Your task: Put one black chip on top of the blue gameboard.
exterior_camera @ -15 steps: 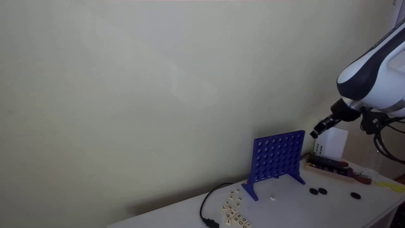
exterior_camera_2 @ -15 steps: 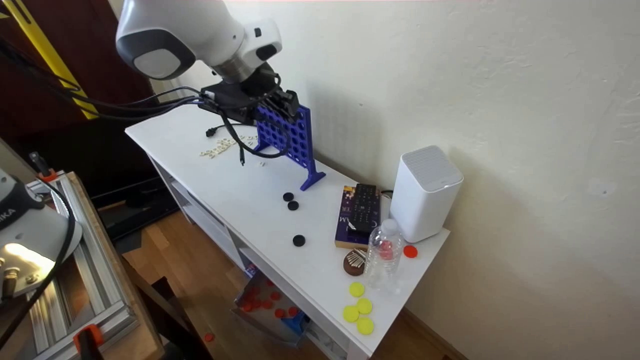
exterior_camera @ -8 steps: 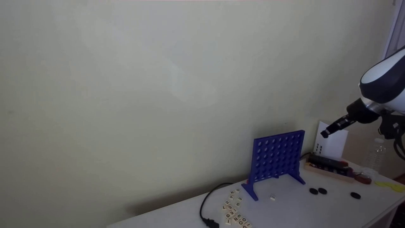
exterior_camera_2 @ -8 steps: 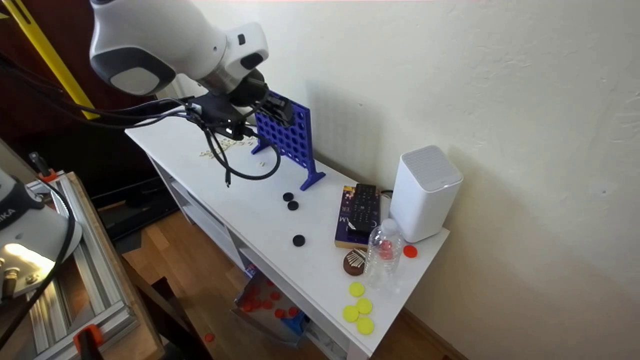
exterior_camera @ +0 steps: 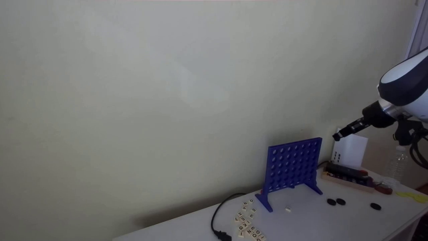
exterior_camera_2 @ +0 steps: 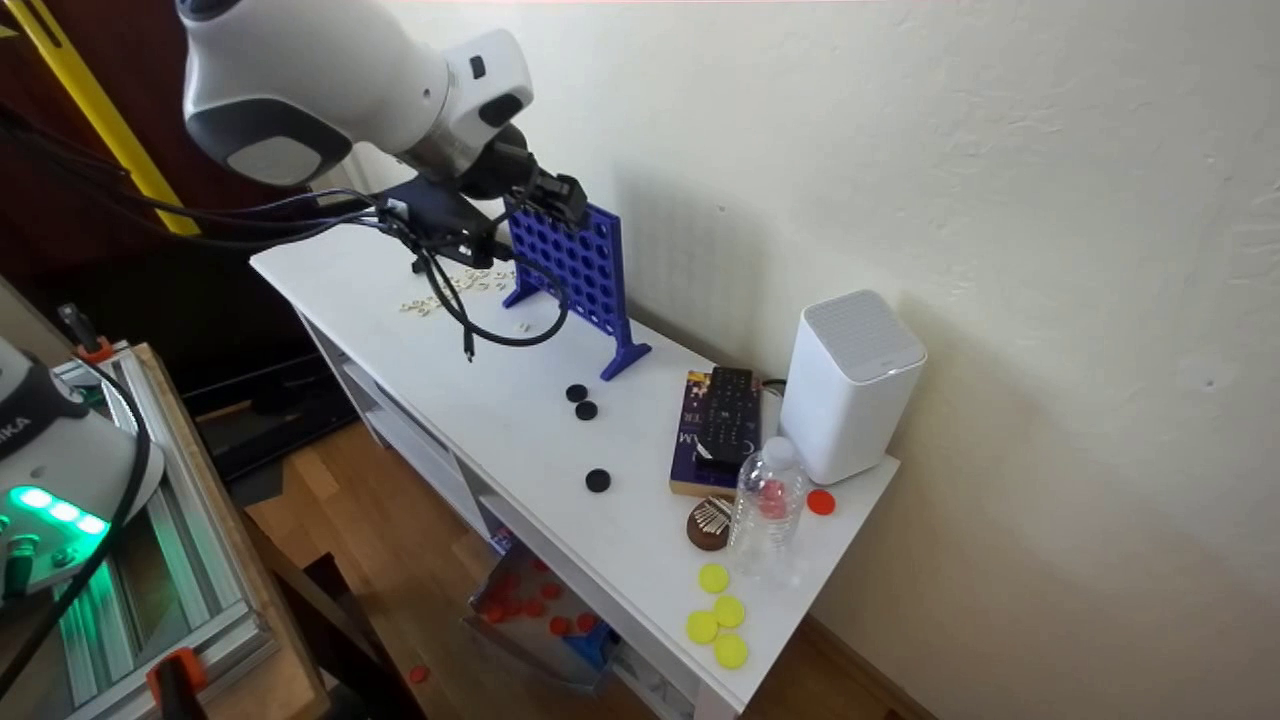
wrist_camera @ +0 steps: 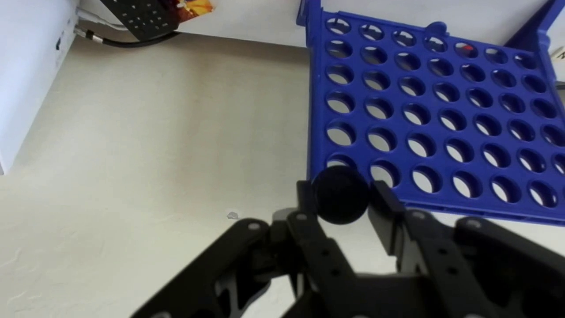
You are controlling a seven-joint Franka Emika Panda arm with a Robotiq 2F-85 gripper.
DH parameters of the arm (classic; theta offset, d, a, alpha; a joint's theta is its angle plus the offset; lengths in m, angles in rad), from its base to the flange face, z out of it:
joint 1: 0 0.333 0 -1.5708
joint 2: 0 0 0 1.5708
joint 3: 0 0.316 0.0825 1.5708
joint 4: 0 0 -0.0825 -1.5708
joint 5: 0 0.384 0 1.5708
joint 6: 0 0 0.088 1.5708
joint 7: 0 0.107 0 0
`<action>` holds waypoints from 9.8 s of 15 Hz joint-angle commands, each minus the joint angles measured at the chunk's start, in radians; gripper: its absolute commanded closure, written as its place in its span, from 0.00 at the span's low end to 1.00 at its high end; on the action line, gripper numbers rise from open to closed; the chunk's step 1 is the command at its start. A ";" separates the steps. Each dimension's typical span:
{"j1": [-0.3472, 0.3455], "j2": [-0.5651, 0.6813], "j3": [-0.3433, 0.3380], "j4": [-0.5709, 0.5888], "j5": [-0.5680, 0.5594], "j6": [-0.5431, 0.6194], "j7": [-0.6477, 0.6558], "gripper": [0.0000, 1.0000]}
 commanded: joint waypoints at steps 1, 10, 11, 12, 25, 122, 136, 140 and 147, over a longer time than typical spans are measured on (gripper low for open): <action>0.002 0.072 0.021 0.000 -0.017 0.048 -0.036 0.88; 0.005 0.053 0.032 0.000 0.001 0.035 -0.011 0.63; 0.005 0.053 0.032 0.000 0.001 0.036 -0.011 0.63; 0.005 0.053 0.032 0.000 0.001 0.036 -0.011 0.63; 0.111 0.049 -0.131 0.010 -0.251 0.114 0.206 0.88; 0.659 -0.202 -0.658 0.191 -0.556 -0.112 0.700 0.88; 0.587 -0.198 -0.620 0.158 -0.576 -0.117 0.706 0.24; 0.541 -0.193 -0.578 0.148 -0.595 -0.099 0.719 0.01; 0.281 -0.285 -0.329 0.068 -0.621 -0.183 0.797 0.00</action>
